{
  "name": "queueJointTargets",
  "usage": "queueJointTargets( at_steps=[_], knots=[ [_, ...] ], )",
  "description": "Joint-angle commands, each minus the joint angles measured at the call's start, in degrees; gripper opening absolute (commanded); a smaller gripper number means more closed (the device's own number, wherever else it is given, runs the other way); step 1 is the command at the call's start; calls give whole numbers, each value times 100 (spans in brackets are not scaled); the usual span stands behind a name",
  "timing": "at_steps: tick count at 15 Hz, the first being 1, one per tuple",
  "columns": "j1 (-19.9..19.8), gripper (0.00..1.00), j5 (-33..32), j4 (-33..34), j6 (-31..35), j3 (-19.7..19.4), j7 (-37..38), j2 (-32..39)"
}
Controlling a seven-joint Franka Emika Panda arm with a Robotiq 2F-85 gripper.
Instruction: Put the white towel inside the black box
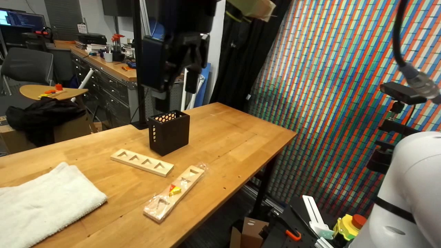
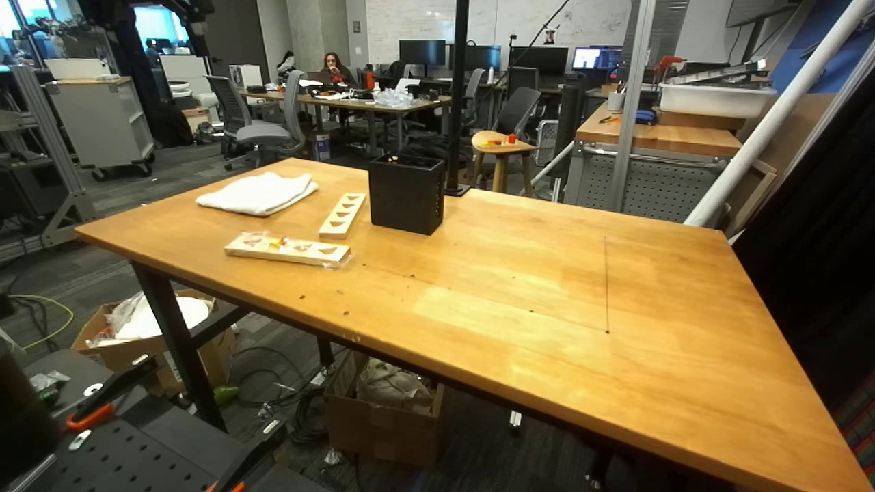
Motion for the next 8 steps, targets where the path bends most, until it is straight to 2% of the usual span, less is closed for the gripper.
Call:
queueJointTargets(
  at_steps=[1,4,8],
  knots=[
    [98,100,-469,1100,-69,387,430,1216],
    [165,100,-904,1794,-54,635,680,2043],
    [352,100,-1610,2896,-79,757,849,3237]
  ],
)
